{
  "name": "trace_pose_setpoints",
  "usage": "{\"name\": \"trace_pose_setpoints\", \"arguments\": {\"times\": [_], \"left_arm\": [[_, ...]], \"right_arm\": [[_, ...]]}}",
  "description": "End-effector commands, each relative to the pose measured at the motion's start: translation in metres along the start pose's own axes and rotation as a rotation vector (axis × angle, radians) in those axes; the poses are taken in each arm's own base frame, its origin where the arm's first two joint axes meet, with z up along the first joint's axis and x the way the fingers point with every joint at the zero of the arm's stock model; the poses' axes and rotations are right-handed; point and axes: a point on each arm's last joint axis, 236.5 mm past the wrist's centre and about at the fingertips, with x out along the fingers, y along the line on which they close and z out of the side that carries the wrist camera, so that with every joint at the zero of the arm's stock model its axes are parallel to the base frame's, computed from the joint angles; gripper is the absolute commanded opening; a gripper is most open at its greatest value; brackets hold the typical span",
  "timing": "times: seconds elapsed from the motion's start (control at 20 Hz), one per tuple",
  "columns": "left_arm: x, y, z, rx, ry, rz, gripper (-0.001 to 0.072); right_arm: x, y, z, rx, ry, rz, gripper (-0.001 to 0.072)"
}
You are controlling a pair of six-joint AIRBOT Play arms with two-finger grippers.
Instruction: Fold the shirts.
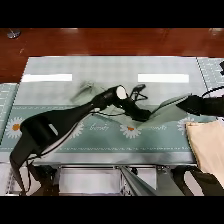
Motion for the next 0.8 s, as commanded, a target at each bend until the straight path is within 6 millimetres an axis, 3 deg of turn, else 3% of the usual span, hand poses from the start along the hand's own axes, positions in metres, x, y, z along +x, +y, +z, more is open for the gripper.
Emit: {"name": "trace_pose_setpoints", "arguments": {"times": [0.0,0.15,0.25,0.35,0.55,0.65,0.75], "left_arm": [[0.014,-0.022,-0.012,0.096,0.068,-0.005,0.0025],[-0.037,-0.004,0.02,0.067,0.03,-0.003,0.0025],[-0.094,0.02,0.039,0.033,-0.009,-0.003,0.0025],[-0.16,0.057,0.048,0.0,-0.051,0.06,0.0025],[-0.3,0.131,0.018,-0.079,-0.09,0.292,0.0025],[-0.37,0.149,0.002,-0.122,-0.219,0.393,0.0025],[-0.424,0.15,-0.016,-0.15,-0.397,0.445,0.0026]], "right_arm": [[-0.001,0.007,0.003,0.006,-0.022,0.025,0.0031],[0.001,0.024,-0.002,-0.007,-0.002,0.08,0.0031],[0.007,0.041,0.0,-0.042,-0.015,0.109,0.0031],[0.014,0.062,0.006,-0.065,-0.051,0.143,0.0031],[0.041,0.11,0.018,-0.138,0.022,0.205,0.0031],[0.064,0.14,0.028,-0.204,0.08,0.234,0.0031],[0.095,0.169,0.033,-0.26,0.141,0.26,0.0031]]}}
